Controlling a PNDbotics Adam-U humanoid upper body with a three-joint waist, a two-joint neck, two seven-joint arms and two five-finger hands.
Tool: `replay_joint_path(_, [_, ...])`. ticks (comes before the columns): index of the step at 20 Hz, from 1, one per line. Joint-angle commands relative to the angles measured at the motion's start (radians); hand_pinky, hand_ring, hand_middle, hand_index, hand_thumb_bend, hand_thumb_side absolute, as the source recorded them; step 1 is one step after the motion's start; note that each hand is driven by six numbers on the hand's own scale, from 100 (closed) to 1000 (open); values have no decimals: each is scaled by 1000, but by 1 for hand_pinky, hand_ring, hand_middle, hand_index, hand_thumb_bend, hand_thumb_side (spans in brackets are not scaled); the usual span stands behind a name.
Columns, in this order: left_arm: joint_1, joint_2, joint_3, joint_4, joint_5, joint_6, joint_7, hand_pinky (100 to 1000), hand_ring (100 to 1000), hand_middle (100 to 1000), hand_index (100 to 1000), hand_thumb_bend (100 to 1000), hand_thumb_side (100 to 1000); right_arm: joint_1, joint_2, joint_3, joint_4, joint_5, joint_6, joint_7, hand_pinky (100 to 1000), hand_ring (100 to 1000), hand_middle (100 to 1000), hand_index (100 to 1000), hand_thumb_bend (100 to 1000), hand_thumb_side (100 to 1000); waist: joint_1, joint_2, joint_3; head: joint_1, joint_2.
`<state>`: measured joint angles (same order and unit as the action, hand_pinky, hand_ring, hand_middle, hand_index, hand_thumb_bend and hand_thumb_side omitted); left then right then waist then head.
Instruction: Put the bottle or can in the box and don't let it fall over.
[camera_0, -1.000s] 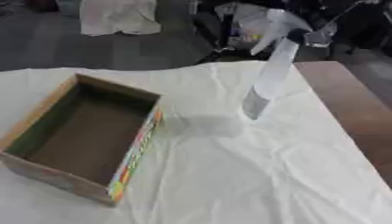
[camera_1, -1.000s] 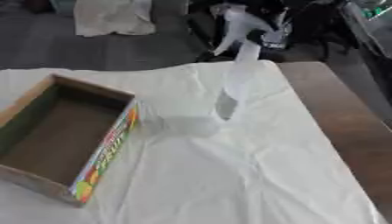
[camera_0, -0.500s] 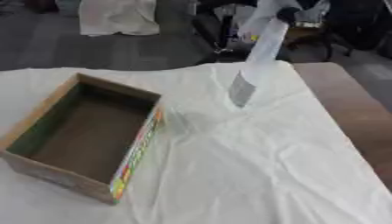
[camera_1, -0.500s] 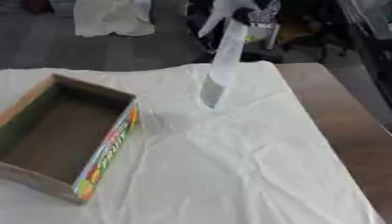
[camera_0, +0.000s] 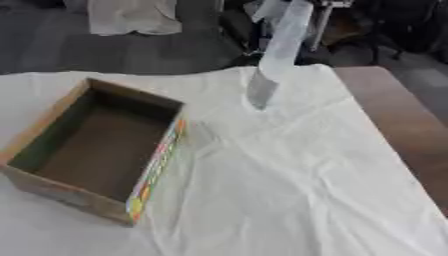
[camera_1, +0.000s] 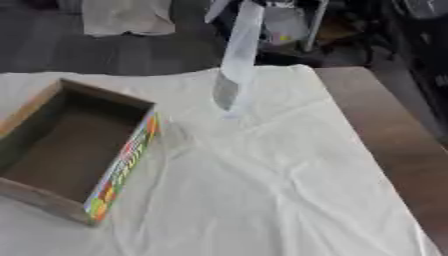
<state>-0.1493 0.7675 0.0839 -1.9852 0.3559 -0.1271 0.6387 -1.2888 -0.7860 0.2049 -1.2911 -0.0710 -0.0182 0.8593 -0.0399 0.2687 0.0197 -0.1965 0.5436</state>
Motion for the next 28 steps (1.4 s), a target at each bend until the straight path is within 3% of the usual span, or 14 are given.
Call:
replay_joint_path(1, [-11,39,7,-15,-1,2,-2,706,822,827,798,391,806,-44,-1,-5,8,5,-1,11,500,298,359,451,100,100,1,-31,0,1,13])
replay_joint_path(28, [-21,62,1,-15,-2,14,-11,705,822,832,798,392,803,-237,148,-6,88,-10,14,24,499,295,354,449,100,100,-44,-58,-7,7,48])
